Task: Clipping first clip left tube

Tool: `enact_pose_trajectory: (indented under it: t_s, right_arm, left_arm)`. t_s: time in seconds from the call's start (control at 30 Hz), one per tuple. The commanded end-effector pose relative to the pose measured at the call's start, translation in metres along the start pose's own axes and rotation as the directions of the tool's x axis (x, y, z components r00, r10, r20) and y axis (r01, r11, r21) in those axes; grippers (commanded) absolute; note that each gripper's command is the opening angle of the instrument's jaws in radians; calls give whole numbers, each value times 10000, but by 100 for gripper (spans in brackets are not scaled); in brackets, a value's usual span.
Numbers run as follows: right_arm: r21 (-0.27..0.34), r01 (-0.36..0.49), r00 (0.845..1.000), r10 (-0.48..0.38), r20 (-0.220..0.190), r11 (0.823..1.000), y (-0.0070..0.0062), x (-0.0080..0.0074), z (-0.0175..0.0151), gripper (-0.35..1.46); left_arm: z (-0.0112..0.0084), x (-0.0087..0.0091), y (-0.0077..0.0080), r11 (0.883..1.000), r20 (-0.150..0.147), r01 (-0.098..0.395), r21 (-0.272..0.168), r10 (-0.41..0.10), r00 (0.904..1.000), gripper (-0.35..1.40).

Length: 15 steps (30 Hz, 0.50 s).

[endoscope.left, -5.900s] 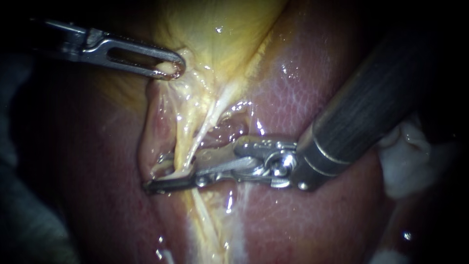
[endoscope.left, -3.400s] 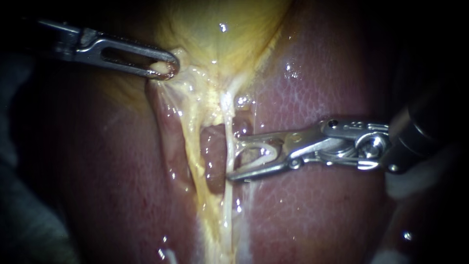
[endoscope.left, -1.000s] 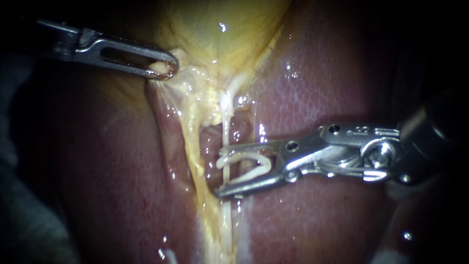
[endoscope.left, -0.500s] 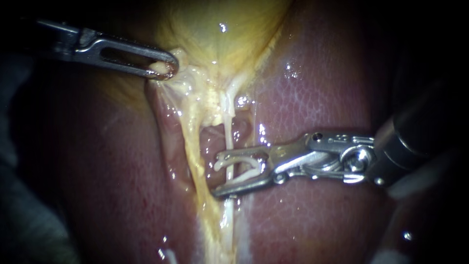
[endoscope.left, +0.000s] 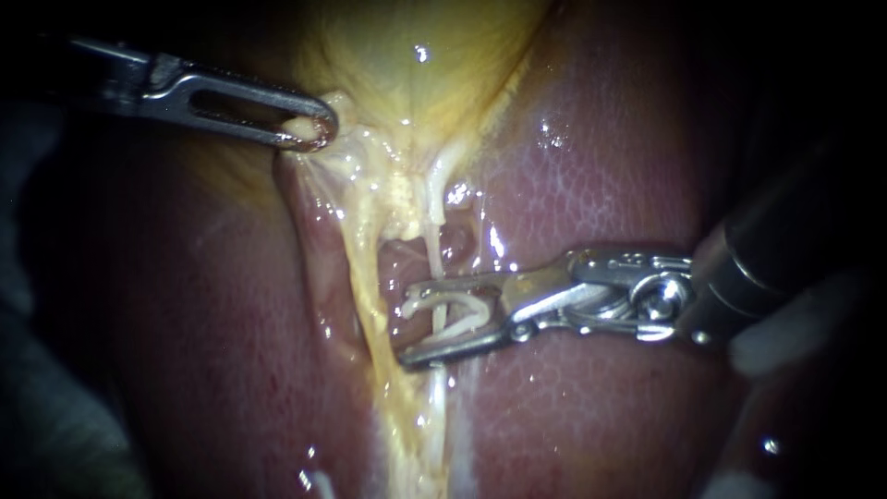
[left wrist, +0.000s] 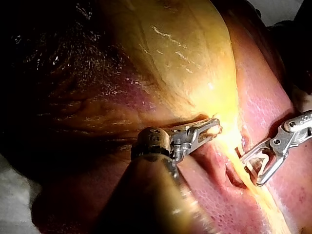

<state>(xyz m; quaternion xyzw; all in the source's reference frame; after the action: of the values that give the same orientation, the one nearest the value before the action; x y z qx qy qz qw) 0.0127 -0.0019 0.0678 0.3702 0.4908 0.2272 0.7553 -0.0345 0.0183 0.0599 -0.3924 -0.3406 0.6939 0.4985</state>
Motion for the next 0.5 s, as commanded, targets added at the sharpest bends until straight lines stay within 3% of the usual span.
enact_pose_trajectory:
  t_s: [0.03,0.5]
  right_arm:
    - [43,-53,10000,53,-56,10000,0,1,3,50]
    - [582,-157,9991,179,-373,9982,-3,3,48,50]
  left_arm:
    - [0,0,0,10000,-1,0,1,0,10000,-35]
    - [0,0,0,10000,-1,0,1,0,10000,-35]
